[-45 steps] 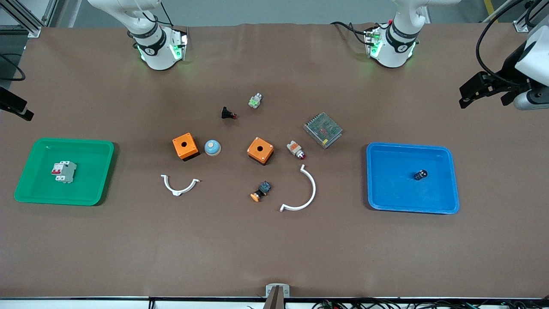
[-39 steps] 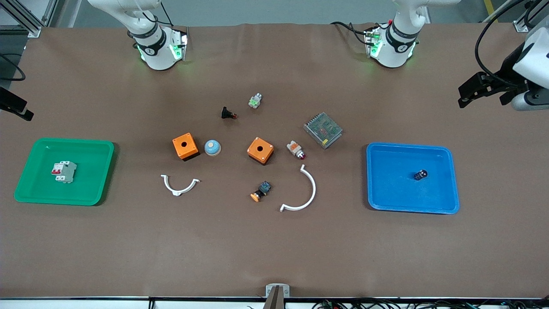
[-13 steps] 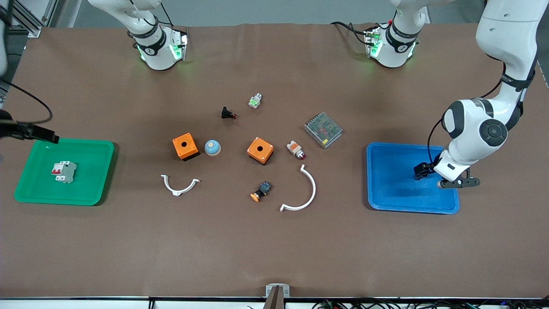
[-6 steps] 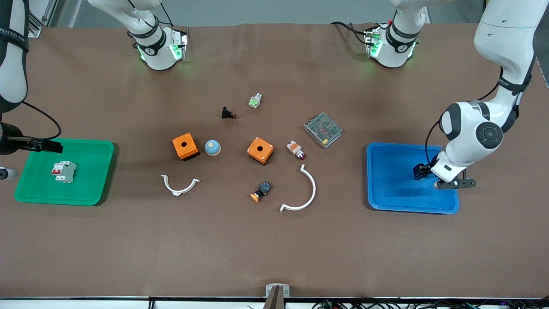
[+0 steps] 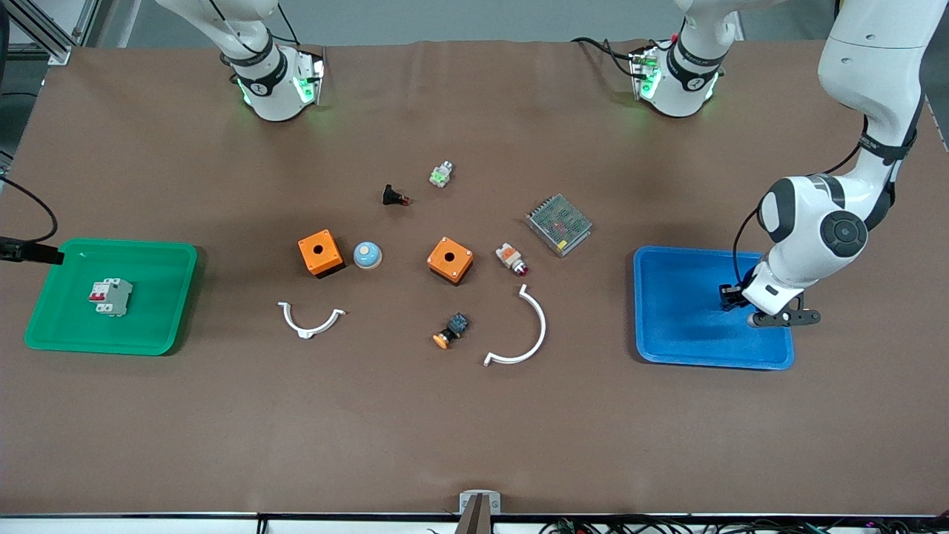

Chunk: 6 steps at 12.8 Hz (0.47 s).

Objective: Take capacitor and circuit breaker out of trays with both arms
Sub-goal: 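Grasp the black capacitor with the left gripper while the right gripper grasps the breaker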

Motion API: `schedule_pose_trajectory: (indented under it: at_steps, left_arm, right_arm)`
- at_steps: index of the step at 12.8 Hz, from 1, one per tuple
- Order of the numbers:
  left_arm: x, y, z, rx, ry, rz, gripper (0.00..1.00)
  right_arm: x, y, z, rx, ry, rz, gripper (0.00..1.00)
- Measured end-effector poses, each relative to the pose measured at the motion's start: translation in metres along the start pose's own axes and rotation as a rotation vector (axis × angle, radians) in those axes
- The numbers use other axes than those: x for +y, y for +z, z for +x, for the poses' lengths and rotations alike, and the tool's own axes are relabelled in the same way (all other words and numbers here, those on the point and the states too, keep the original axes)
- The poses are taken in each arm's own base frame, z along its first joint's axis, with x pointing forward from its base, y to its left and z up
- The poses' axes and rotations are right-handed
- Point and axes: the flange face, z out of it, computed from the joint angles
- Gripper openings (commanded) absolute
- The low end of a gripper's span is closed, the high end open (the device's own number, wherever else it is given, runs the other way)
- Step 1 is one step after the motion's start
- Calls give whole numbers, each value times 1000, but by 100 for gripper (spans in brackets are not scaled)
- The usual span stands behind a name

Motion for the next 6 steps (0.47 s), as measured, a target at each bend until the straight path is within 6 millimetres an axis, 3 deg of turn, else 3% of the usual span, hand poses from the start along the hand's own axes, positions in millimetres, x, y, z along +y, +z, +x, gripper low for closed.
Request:
schedule_pose_trajectory:
  at_steps: [3,6]
  left_arm:
    - [8,-18,7,15,13,-3,0]
    - [48,-81,22,10,75,-12,0]
  right_arm:
    - [29,71,26,-4,-40,71,100]
    - [45,135,45,-3,-68,112,100]
